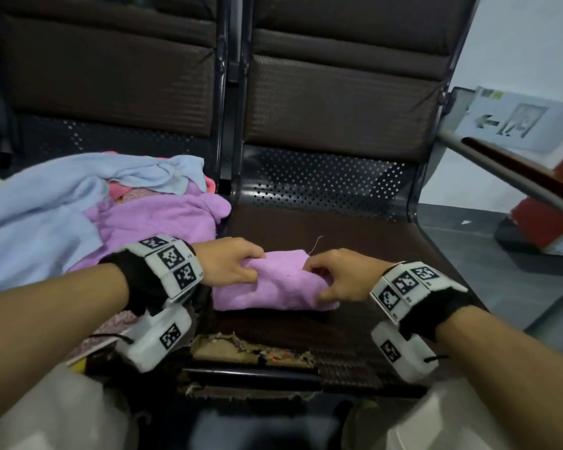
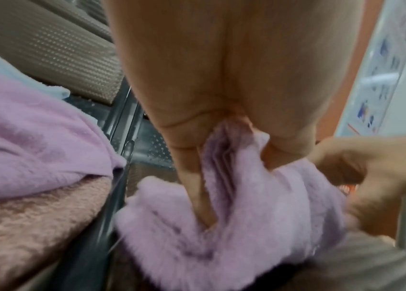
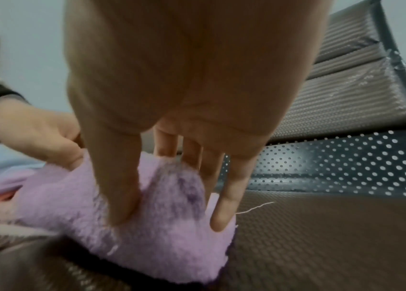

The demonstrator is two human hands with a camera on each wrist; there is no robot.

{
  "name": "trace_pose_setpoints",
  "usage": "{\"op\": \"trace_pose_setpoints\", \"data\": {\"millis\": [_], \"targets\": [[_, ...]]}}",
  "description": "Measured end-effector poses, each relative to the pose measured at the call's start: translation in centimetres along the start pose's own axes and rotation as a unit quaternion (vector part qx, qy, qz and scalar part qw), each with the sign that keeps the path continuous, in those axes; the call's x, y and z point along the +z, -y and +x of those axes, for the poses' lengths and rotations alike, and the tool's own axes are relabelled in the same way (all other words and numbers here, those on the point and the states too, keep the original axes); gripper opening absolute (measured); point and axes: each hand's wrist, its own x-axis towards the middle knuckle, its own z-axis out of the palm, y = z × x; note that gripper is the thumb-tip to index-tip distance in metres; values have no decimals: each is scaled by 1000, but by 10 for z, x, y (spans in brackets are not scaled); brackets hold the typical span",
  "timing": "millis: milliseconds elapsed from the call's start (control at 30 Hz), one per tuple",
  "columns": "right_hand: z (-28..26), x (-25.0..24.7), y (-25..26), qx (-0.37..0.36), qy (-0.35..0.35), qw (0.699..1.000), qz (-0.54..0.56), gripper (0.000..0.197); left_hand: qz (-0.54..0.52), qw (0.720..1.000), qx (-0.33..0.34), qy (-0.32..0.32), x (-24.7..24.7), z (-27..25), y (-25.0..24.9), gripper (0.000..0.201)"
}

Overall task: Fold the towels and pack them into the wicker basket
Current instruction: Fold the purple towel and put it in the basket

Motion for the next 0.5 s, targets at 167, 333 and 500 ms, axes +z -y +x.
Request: {"op": "trace_pose_setpoints", "data": {"millis": [167,333,500], "targets": [[14,-2,-8,20,-25,997,66,28,-56,997,-34,38,-8,9,11,13],[36,-8,-11,33,-110,981,158,29,-45,995,-83,40,-13,20,27,11],[64,-3,-11,53,-158,970,175,29,22,990,-128,63,-15,29,50,27]]}}
